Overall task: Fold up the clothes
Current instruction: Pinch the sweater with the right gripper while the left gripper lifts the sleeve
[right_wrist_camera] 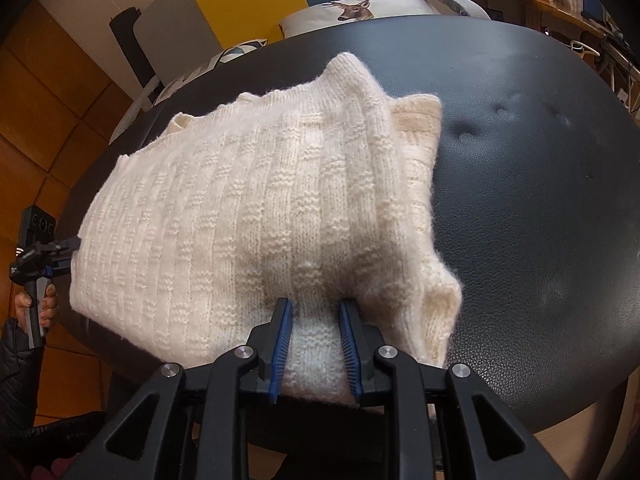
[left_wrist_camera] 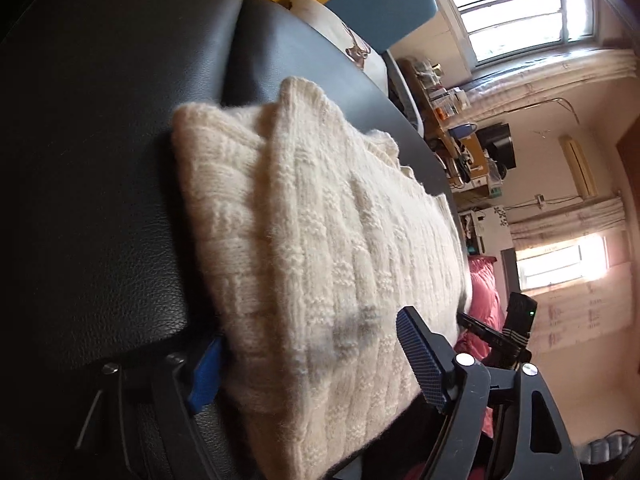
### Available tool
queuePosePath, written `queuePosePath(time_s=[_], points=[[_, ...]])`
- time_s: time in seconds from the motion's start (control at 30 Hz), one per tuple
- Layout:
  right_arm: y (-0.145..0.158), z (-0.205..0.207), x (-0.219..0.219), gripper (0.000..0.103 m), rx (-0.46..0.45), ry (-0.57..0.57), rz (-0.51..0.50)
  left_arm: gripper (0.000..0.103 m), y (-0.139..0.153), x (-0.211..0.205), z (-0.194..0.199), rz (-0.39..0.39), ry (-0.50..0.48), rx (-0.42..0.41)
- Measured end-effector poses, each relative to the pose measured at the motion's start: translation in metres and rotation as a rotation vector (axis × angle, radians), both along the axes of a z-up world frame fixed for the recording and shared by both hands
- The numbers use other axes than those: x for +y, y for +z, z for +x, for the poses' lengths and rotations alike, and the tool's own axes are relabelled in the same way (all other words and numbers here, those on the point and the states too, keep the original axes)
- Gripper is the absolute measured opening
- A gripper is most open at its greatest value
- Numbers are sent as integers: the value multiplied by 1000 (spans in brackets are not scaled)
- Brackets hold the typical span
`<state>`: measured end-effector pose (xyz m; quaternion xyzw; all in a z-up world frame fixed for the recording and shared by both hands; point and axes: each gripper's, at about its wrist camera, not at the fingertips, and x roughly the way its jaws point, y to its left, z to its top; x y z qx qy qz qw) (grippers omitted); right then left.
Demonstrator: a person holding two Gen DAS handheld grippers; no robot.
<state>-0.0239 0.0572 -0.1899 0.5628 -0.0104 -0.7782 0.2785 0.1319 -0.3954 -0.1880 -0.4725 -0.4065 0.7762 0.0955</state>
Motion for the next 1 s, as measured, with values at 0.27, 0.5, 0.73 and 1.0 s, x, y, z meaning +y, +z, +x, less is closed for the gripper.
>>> queuePosePath(time_s=[0.27,0.5,0.73,1.0], points=[[-1,-1,9,24,-9,6,-47,21,13,9,17,28,82,92],[23,1,20,24,87,63,-21,20,53,24,22,150,145,308],[20,-13,16,24,109,149,67,19,70,31,20,206,194,358],[2,-26,14,21,45,194,105,18,100,39,20,291,243,454]])
